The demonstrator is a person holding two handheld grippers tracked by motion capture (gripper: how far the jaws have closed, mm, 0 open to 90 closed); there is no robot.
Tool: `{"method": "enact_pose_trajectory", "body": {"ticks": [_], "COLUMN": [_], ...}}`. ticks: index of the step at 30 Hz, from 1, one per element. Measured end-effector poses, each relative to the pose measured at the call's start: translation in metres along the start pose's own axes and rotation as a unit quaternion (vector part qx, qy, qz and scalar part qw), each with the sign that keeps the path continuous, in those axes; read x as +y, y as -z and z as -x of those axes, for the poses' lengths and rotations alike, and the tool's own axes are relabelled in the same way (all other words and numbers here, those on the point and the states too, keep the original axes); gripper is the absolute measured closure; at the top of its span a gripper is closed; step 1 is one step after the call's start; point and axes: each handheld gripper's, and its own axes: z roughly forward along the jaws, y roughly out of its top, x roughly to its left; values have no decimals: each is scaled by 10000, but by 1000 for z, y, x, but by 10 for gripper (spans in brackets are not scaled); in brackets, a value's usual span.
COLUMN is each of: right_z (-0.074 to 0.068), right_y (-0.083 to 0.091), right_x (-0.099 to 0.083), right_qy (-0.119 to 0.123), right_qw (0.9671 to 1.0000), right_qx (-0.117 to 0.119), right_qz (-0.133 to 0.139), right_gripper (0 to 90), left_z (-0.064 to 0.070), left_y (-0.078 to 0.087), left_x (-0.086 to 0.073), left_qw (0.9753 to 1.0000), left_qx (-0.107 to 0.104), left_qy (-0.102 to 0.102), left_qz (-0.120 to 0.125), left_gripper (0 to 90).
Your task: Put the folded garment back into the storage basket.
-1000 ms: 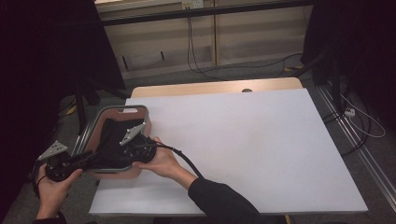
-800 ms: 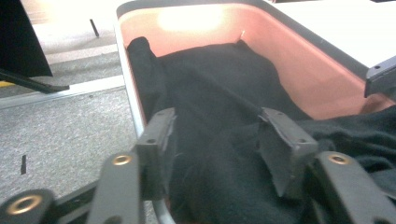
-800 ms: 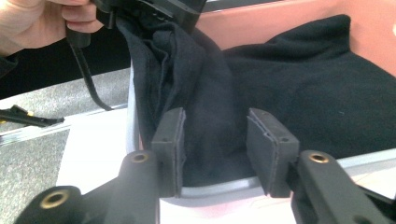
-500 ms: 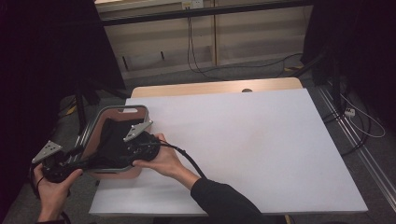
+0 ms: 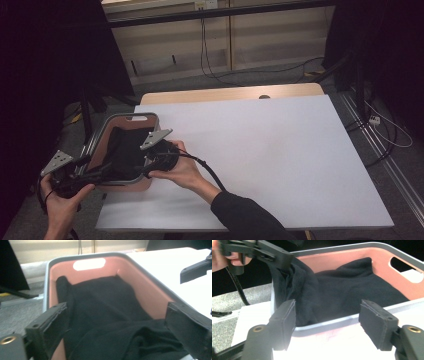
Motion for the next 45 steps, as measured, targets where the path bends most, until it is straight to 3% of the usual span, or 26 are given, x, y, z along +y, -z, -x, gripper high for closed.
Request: {"method": "enact_pose_trajectory", "body": {"ticks": [2,4,6,10,12,15,19,28,33,40,45], "right_z": [2,2,2,2,3,4,4,8,8,14,16], "right_y": [2,4,6,11,13,17,22,30,41,54,63], "right_x": [-1,-1,-2,-4,-5,-7,-10,-24,-31,-41,-49], "right_qy": [-6,-26,-10,-45,-37,-39,-33,-158,-193,-360,-393], "right_qw": [10000,9999,9998,9998,9997,9996,9995,9969,9948,9927,9902], "right_qx": [-34,-55,-164,-171,-228,-256,-305,-739,-986,-1145,-1323], "right_qz": [-47,-92,-107,-71,-93,-79,-63,-203,-164,-134,-208], "right_gripper": [229,210,178,154,136,120,105,72,23,61,60], "left_z": [3,5,8,18,23,32,40,58,67,81,90], "left_y": [0,1,1,0,-2,-2,-4,-17,-23,-32,-36], "left_x": [1,2,2,4,4,6,9,8,9,11,13], "left_qw": [9999,9999,9998,9999,9997,9989,9988,9978,9979,9963,9955], "left_qx": [13,73,-46,-68,-228,-369,-362,-477,-507,-655,-760], "left_qy": [76,22,81,-134,-125,-303,-303,-458,-391,-556,-558], "left_qz": [86,96,163,53,-10,25,119,106,140,62,72], "left_gripper": [34,33,33,33,33,34,33,34,35,35,35]}}
